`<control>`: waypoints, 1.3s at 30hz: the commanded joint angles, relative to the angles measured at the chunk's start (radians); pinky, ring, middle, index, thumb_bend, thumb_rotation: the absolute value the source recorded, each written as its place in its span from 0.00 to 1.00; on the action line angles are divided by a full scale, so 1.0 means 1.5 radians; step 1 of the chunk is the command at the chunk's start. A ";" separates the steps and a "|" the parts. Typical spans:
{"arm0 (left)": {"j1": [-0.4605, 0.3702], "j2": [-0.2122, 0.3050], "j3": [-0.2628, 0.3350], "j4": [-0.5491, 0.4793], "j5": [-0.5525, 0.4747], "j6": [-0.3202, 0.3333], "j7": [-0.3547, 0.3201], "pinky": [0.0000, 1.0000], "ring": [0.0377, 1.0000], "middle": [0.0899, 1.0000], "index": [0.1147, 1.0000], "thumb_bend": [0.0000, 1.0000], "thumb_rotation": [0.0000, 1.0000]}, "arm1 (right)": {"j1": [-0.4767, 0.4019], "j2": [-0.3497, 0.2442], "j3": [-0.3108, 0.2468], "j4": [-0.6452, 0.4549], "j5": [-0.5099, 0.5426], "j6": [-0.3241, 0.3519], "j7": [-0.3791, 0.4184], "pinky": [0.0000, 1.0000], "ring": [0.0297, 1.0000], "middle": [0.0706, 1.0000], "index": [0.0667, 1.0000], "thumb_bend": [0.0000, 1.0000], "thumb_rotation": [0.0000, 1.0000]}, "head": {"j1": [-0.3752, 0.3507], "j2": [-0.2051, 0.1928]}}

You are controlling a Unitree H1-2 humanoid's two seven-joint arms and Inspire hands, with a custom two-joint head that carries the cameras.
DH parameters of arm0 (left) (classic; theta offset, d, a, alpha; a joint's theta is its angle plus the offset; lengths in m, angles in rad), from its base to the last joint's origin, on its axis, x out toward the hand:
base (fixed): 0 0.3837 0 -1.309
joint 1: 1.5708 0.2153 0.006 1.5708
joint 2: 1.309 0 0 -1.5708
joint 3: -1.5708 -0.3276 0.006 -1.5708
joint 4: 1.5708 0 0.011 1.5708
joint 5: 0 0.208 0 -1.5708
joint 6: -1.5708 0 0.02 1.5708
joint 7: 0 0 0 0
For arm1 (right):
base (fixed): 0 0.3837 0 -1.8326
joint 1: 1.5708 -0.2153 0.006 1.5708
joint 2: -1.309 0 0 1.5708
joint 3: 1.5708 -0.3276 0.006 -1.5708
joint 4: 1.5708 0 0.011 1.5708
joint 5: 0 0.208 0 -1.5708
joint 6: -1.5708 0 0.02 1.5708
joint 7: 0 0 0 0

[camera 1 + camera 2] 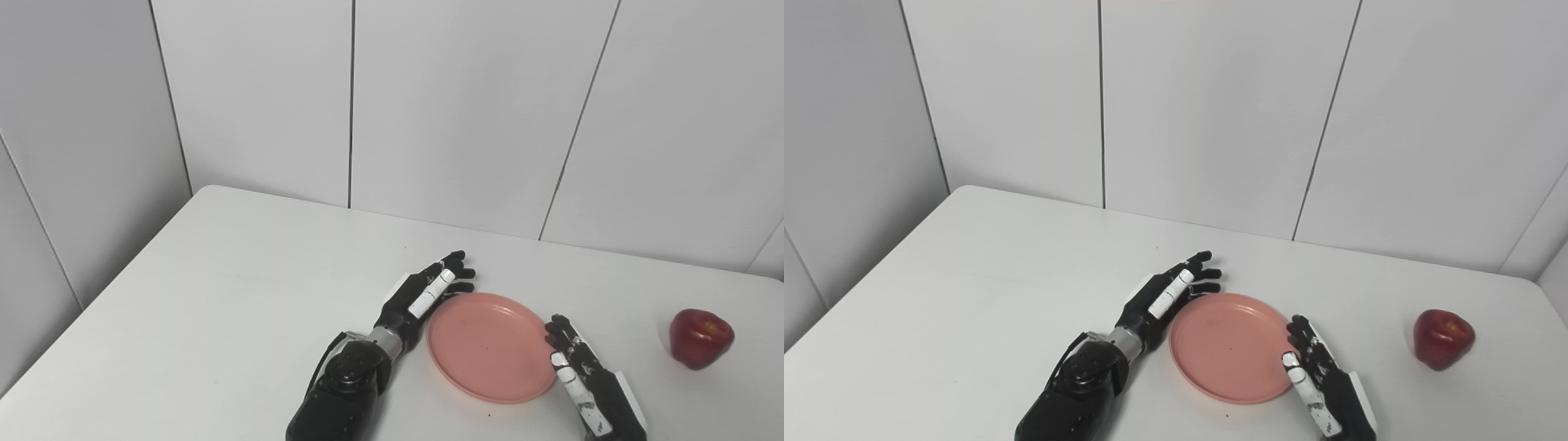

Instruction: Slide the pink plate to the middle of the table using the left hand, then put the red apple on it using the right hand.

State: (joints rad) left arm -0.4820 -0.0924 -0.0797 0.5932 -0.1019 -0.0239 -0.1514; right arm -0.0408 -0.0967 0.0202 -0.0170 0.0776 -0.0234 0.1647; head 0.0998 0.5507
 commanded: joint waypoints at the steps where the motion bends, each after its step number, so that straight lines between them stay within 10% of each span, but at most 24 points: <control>1: 0.014 0.007 0.006 0.023 0.001 0.031 0.000 0.78 0.77 0.79 0.84 0.84 0.78 | 0.000 0.022 -0.007 0.016 -0.016 -0.090 -0.029 0.99 0.92 0.90 0.89 0.75 0.64 | -0.006 0.001; 14: 0.022 0.026 0.029 0.000 -0.023 0.062 -0.034 0.80 0.80 0.81 0.86 0.80 0.75 | -0.012 0.082 -0.025 0.084 -0.092 -0.276 -0.130 0.99 0.94 0.95 0.96 0.78 0.79 | -0.098 0.002; 39: 0.019 0.101 0.044 0.016 -0.035 0.051 -0.079 0.78 0.81 0.82 0.89 0.75 0.80 | -0.052 0.143 0.032 0.161 -0.211 -0.289 -0.257 0.93 0.92 0.95 0.96 0.77 0.79 | -0.293 -0.027</control>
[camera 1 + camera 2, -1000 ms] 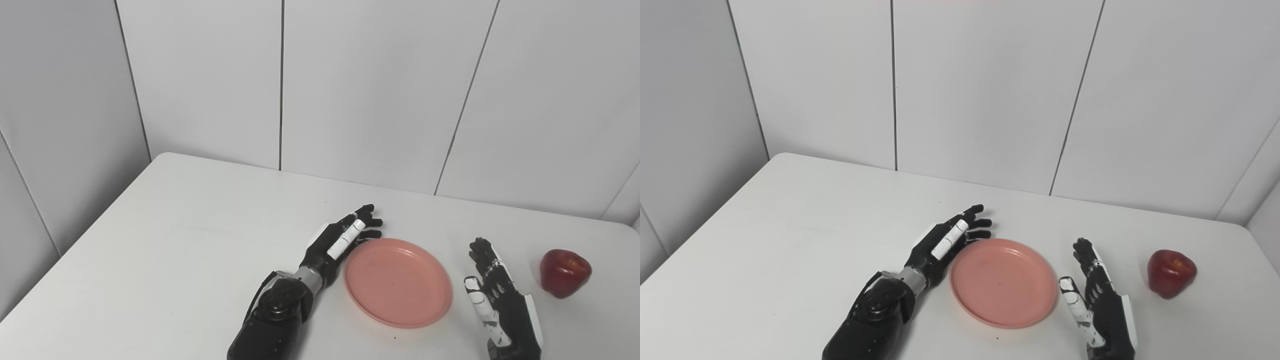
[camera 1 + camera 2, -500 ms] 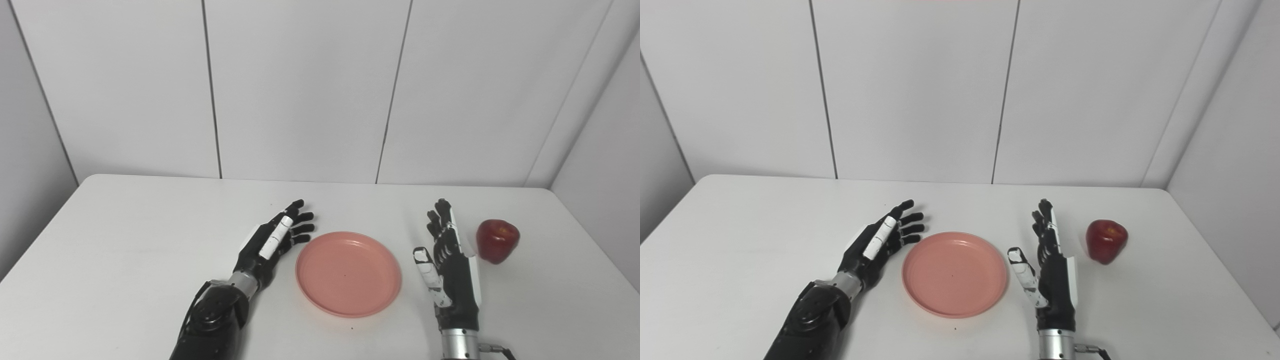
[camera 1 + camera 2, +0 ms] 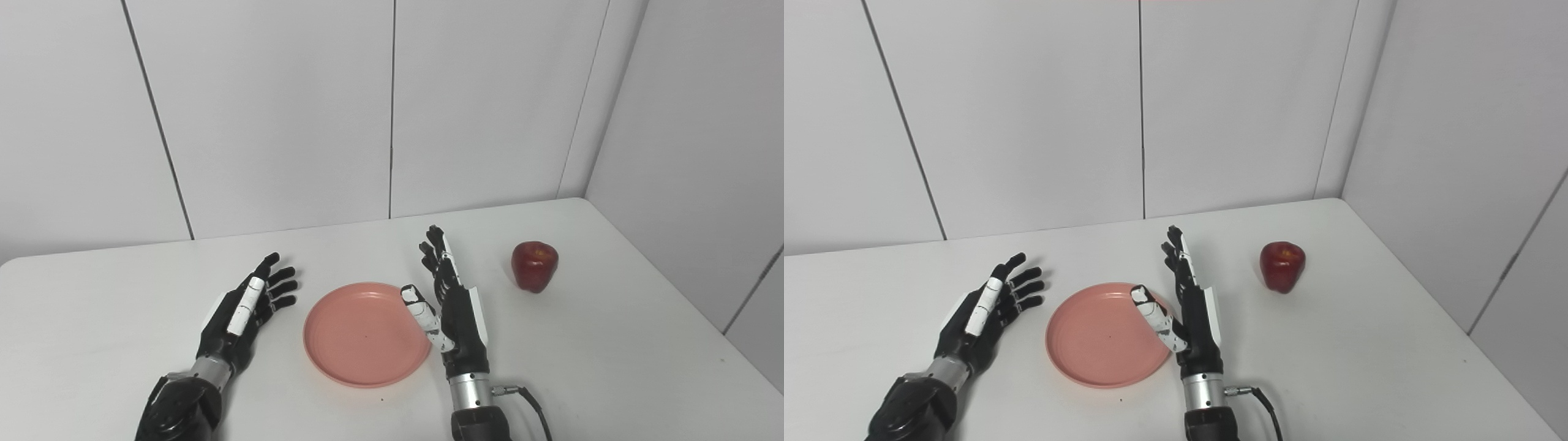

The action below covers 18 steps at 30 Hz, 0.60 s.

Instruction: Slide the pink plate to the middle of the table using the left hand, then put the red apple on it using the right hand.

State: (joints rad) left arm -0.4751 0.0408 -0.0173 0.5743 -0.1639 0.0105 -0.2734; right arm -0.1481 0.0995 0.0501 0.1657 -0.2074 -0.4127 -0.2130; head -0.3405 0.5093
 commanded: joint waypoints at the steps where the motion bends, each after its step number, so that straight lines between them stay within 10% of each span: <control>1: 0.014 0.014 0.002 0.029 0.008 0.027 0.003 0.78 0.81 0.82 0.89 0.75 0.80 | 0.019 0.012 0.014 0.041 -0.021 -0.031 -0.007 0.92 0.92 0.95 0.96 0.77 0.79 | -0.005 -0.001; 18: 0.011 0.025 0.003 0.043 0.006 0.013 -0.005 0.79 0.81 0.83 0.90 0.74 0.83 | 0.010 0.015 0.029 0.062 -0.016 -0.033 -0.024 0.90 0.91 0.95 0.94 0.75 0.73 | -0.047 -0.016</control>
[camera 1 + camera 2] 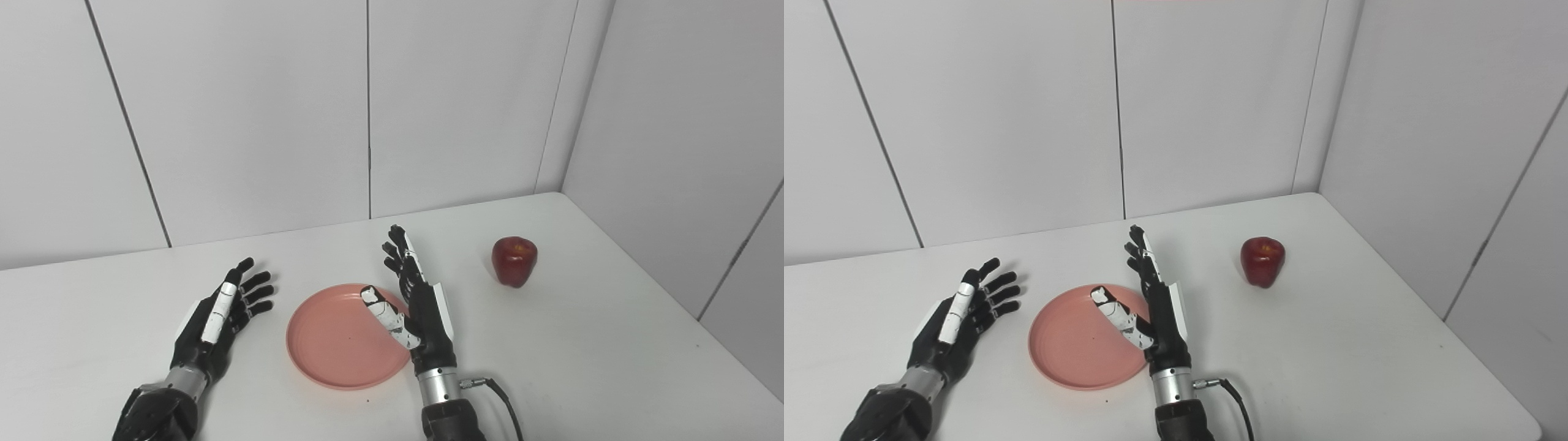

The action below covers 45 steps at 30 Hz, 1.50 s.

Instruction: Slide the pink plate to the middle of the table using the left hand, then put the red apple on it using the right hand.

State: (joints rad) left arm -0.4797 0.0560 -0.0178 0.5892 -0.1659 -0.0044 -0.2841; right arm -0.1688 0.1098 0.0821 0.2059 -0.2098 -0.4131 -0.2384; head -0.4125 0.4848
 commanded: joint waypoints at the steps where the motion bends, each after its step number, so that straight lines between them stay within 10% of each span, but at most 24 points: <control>1: 0.014 0.015 0.003 0.034 0.006 0.022 0.001 0.79 0.82 0.83 0.90 0.75 0.83 | 0.023 0.009 0.008 0.036 -0.014 -0.033 -0.007 0.90 0.91 0.95 0.94 0.75 0.73 | 0.001 0.001; 27: -0.009 0.033 0.029 0.093 0.001 0.001 -0.026 0.87 0.86 0.87 0.94 0.65 0.87 | -0.006 0.023 0.024 0.080 -0.019 -0.036 -0.049 0.92 0.93 0.95 0.94 0.77 0.70 | -0.094 -0.019; 45: -0.025 0.018 0.041 0.115 0.000 -0.004 -0.014 0.87 0.86 0.87 0.93 0.60 0.90 | 0.020 0.006 -0.014 -0.098 0.009 0.058 -0.002 0.93 0.91 0.93 0.93 0.79 0.76 | -0.098 -0.032</control>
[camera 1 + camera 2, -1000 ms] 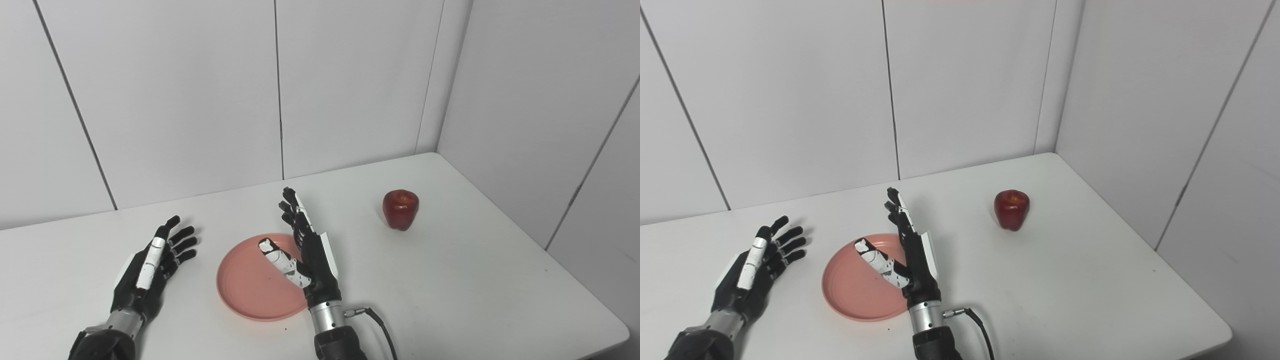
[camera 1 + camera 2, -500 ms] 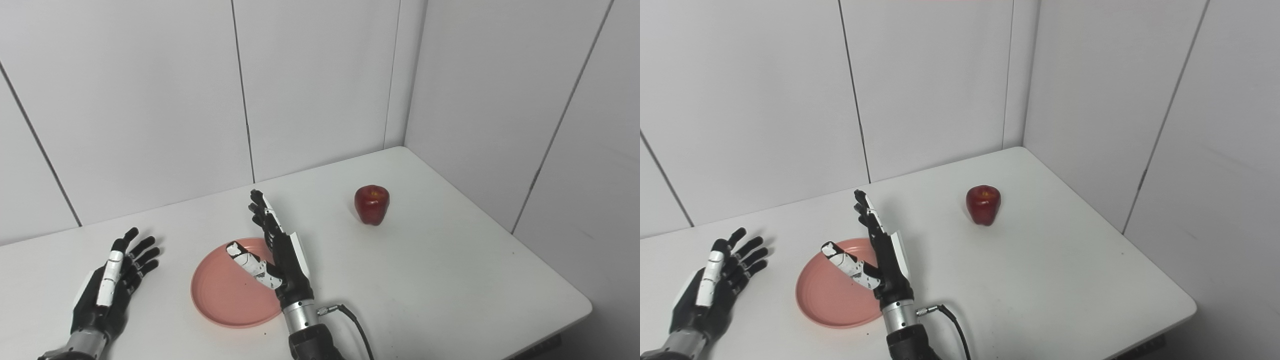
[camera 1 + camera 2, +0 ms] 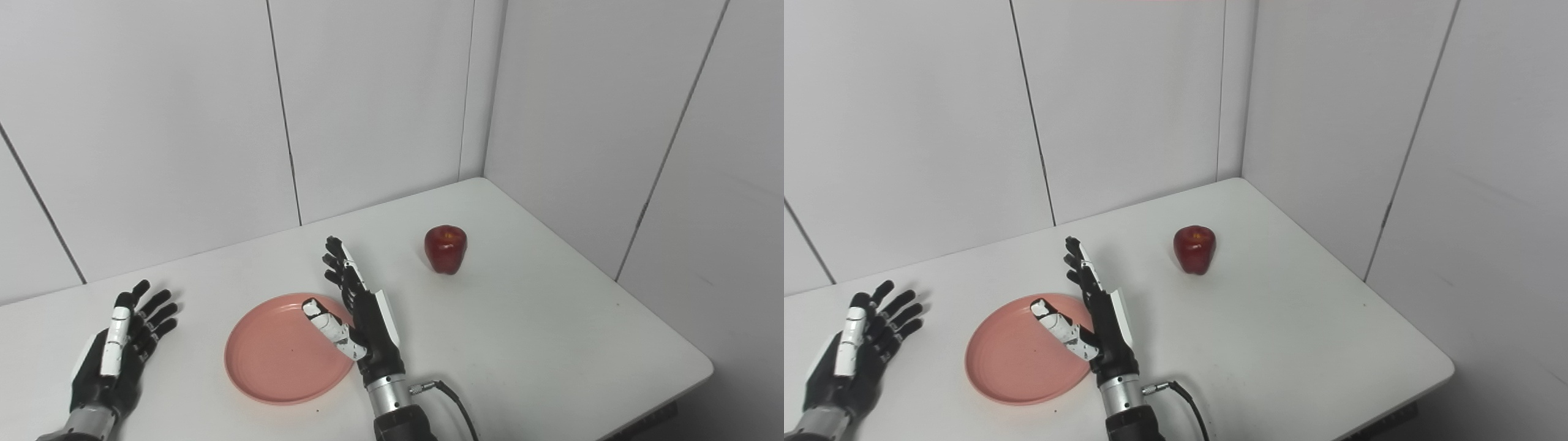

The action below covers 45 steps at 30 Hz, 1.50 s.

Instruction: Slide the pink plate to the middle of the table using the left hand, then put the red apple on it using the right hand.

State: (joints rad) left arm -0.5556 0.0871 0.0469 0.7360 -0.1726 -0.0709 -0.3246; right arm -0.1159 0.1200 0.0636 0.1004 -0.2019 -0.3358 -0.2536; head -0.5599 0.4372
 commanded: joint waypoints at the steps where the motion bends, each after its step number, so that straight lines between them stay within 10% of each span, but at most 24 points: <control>1: 0.026 -0.004 -0.002 0.016 0.003 0.040 0.013 0.87 0.86 0.86 0.93 0.60 0.90 | -0.016 -0.002 -0.003 -0.034 0.006 0.011 0.011 0.93 0.91 0.93 0.93 0.79 0.75 | 0.000 0.000; 22: 0.024 -0.007 0.010 0.036 -0.009 0.036 0.006 0.91 0.88 0.87 0.95 0.59 0.87 | -0.096 -0.063 -0.036 -0.146 -0.035 0.167 0.043 0.86 0.85 0.87 0.85 0.78 0.79 | -0.003 -0.005; 36: 0.026 -0.006 0.005 0.039 -0.004 0.027 0.007 0.89 0.88 0.88 0.95 0.61 0.89 | -0.143 -0.136 -0.061 -0.136 -0.052 0.174 0.050 0.81 0.81 0.83 0.86 0.81 0.83 | 0.003 -0.007; 45: 0.022 -0.007 0.006 0.043 -0.006 0.025 0.010 0.89 0.87 0.87 0.94 0.61 0.87 | -0.168 -0.200 -0.046 -0.128 -0.171 0.231 0.061 0.80 0.83 0.82 0.83 0.83 0.90 | 0.005 -0.009</control>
State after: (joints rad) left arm -0.5567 0.0826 0.0624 0.7493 -0.1897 -0.0826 -0.3266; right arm -0.3151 -0.1630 -0.0074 -0.0745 -0.4202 -0.0226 -0.1687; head -0.5522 0.4219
